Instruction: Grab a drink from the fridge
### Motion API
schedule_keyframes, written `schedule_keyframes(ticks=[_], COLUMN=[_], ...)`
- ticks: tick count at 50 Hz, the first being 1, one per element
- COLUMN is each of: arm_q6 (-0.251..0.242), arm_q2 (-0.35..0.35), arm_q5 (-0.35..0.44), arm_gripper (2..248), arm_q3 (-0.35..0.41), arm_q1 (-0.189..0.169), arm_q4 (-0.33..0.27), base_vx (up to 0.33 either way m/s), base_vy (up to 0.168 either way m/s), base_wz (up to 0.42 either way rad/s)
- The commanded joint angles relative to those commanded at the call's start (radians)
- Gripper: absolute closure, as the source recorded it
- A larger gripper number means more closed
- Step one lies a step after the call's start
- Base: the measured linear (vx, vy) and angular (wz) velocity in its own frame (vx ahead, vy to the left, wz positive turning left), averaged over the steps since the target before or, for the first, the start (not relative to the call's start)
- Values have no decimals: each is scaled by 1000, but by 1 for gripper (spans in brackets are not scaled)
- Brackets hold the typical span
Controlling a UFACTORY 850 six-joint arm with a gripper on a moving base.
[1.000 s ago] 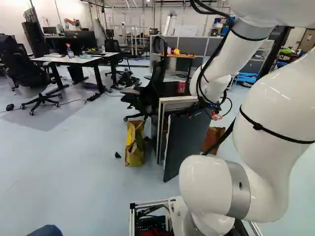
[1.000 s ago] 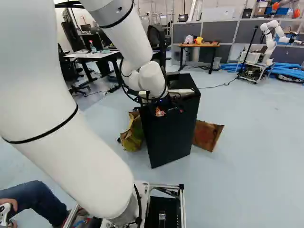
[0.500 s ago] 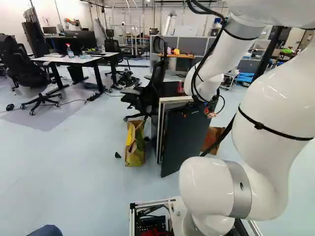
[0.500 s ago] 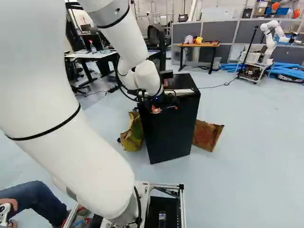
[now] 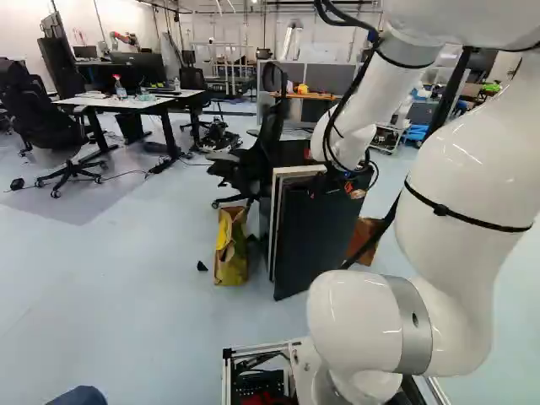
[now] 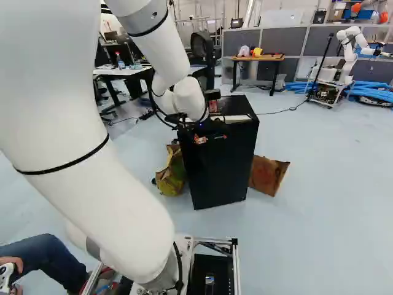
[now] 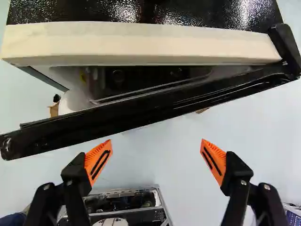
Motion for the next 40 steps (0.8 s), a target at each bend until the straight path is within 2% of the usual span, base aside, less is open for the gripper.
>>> schedule_keyframes(ticks=[40], arm_q6=[0], arm_q2=[-68], arm_q5=[-47], arm_gripper=[3], arm_q3=[-75], arm_q1=[34], arm_q4=[22], base_vx=[0], base_vy=[0], base_wz=[0])
